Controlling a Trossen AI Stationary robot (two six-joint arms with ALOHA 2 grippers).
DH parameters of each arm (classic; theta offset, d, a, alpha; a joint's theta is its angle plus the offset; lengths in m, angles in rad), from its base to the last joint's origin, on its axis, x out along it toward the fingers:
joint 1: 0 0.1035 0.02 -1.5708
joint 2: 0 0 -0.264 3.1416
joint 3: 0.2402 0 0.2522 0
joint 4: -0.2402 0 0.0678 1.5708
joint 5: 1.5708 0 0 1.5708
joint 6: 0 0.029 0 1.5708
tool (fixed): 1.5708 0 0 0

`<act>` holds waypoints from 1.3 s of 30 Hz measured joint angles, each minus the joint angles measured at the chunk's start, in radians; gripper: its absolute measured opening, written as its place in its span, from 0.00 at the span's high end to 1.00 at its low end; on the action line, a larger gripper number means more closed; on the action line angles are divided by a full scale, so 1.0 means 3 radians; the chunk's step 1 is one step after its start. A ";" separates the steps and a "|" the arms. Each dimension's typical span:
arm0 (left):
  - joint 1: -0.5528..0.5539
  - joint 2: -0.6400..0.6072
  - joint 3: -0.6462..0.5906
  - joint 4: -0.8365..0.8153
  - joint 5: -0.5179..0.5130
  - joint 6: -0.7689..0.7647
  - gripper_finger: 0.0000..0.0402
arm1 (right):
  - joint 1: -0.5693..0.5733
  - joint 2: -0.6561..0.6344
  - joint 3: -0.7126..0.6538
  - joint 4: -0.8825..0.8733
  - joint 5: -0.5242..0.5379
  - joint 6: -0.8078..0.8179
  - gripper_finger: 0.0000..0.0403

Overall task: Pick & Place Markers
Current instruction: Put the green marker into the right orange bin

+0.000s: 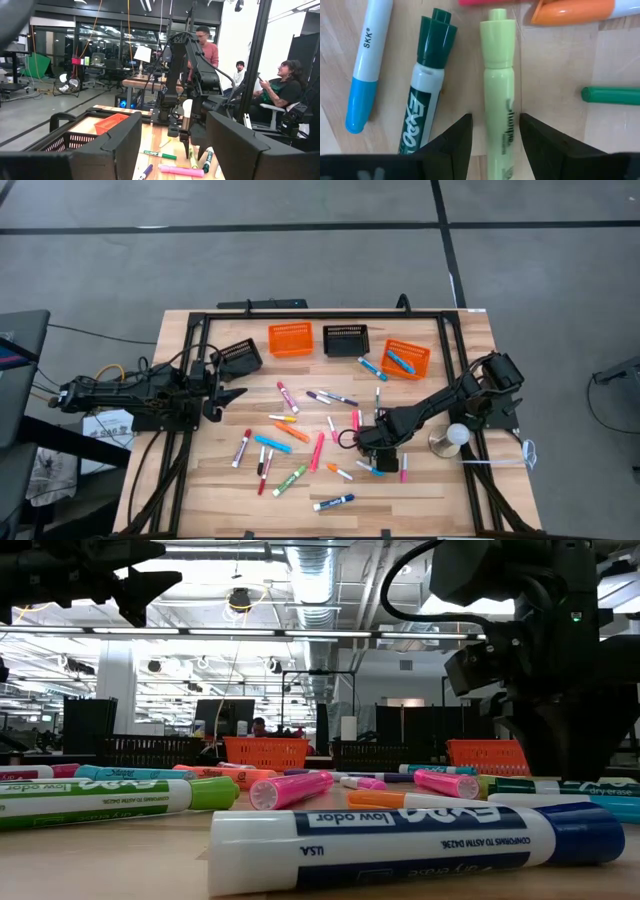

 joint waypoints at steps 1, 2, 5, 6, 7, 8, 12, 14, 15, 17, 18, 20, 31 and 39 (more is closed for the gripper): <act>0.0000 0.0000 0.0000 0.0000 0.0000 0.0000 0.45 | 0.0000 0.0001 0.0000 0.0000 0.0000 0.0000 0.62; -0.0001 0.0000 0.0000 0.0000 0.0000 0.0000 0.45 | 0.0000 0.0002 -0.0002 0.0001 0.0000 0.0000 0.62; 0.0000 0.0000 0.0000 0.0001 0.0000 0.0000 0.45 | -0.0001 0.0005 -0.0003 0.0000 0.0000 0.0001 0.62; 0.0000 0.0000 0.0000 0.0001 0.0000 0.0000 0.45 | -0.0001 0.0005 -0.0004 0.0001 0.0001 0.0003 0.63; -0.0001 0.0000 0.0000 0.0001 0.0000 0.0001 0.45 | -0.0001 0.0005 -0.0004 0.0001 0.0001 0.0004 0.64; -0.0001 0.0000 0.0000 0.0001 0.0000 0.0001 0.45 | -0.0001 0.0006 -0.0004 0.0000 0.0000 0.0004 0.66; -0.0001 0.0000 0.0000 0.0002 0.0000 0.0000 0.45 | -0.0001 0.0008 -0.0006 -0.0002 0.0003 0.0005 0.73; 0.0000 0.0000 0.0000 0.0003 0.0000 0.0000 0.45 | -0.0001 0.0009 -0.0006 -0.0001 0.0002 0.0005 0.77; 0.0000 0.0000 0.0000 0.0003 0.0000 0.0000 0.45 | -0.0001 0.0010 -0.0006 -0.0001 0.0001 0.0005 0.78; -0.0001 0.0000 0.0000 0.0003 0.0000 0.0000 0.45 | -0.0001 0.0010 -0.0006 -0.0003 -0.0002 0.0005 0.81; -0.0001 0.0000 0.0000 0.0003 0.0000 0.0000 0.45 | -0.0001 0.0011 -0.0006 -0.0004 -0.0003 0.0005 0.82; 0.0000 0.0000 0.0000 0.0003 0.0000 0.0000 0.45 | -0.0001 0.0011 -0.0006 -0.0004 -0.0003 0.0005 0.84; 0.0000 0.0000 0.0000 0.0003 0.0000 0.0000 0.45 | -0.0003 -0.0099 -0.0020 -0.0014 -0.0012 0.0156 0.84; 0.0000 0.0000 0.0000 0.0004 0.0000 0.0000 0.45 | -0.0054 -0.0420 -0.0024 -0.0222 0.0001 0.0186 0.84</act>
